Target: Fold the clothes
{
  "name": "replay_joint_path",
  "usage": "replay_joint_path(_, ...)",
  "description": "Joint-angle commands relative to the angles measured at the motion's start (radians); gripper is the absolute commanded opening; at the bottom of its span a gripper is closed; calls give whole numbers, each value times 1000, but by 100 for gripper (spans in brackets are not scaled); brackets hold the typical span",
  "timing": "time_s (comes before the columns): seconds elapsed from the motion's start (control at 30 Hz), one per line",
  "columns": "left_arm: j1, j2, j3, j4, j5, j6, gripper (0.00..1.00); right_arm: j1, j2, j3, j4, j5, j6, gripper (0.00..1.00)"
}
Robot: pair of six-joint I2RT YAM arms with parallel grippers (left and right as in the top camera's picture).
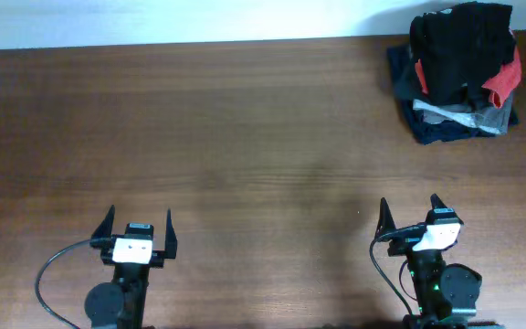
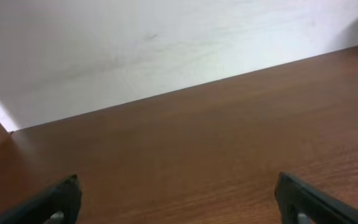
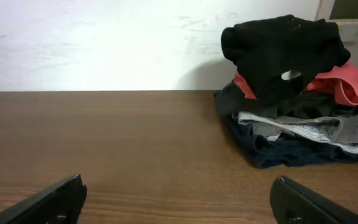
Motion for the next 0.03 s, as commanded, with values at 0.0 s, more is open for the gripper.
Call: replay_joint_path(0.0,6,-11,-6,-2,1,-17,99,-7,-10,-9,0,9,5,99)
